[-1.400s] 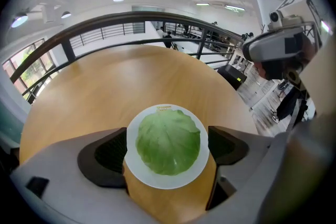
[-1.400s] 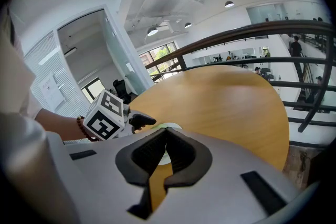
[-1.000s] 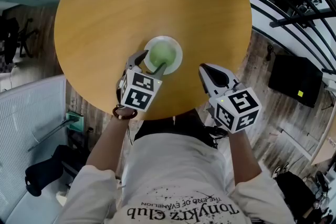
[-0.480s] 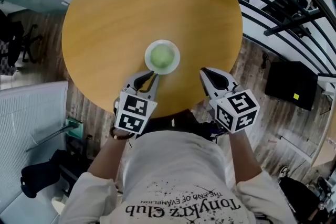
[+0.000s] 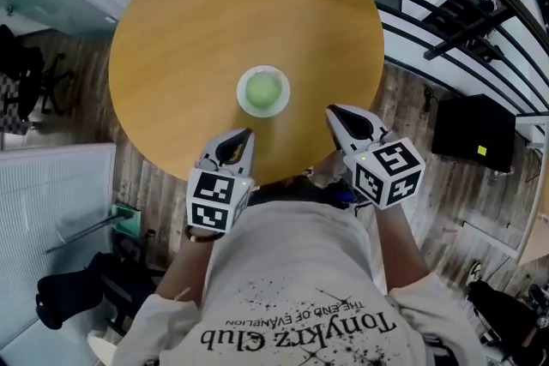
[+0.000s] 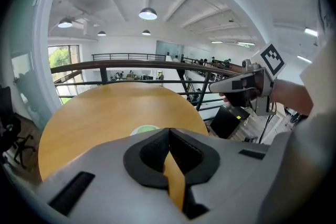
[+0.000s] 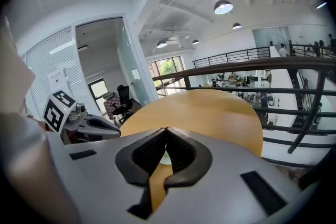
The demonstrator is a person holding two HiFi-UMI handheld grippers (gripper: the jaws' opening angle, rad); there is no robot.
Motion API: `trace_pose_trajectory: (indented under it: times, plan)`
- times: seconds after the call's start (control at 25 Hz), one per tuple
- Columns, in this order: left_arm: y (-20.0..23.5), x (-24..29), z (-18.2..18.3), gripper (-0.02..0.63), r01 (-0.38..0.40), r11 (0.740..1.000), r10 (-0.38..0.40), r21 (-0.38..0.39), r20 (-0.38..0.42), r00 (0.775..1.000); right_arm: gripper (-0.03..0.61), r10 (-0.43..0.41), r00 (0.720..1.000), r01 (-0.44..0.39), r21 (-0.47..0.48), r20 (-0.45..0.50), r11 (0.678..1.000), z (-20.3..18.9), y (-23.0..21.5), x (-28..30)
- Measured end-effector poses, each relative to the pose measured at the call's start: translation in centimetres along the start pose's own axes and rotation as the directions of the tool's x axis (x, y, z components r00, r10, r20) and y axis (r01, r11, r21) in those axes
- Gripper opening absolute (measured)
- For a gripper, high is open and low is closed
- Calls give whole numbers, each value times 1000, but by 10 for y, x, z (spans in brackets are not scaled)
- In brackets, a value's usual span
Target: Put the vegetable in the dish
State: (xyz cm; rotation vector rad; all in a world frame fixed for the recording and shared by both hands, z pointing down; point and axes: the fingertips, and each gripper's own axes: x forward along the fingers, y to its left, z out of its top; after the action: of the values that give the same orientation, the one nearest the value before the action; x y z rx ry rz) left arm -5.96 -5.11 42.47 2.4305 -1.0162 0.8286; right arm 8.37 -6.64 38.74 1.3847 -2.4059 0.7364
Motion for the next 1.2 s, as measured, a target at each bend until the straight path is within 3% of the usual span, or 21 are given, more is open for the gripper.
trace_pose_trajectory:
  times: [0.2,0.64,1.2]
  plan:
    - [-4,-6,5,23,-15,1000,16,-13,26,1000,23,14,999,-14,-15,30,1000,11,4,-9]
    - [0,-19,11,23,-30,998,33,-57,55,998,23,61,998,-61,-38,3,997,10,23,-5]
    - [-3,-13,9,23,-29,998,31,-46,48,998,23,48,999,-48,-18,1,999,9,10,-6]
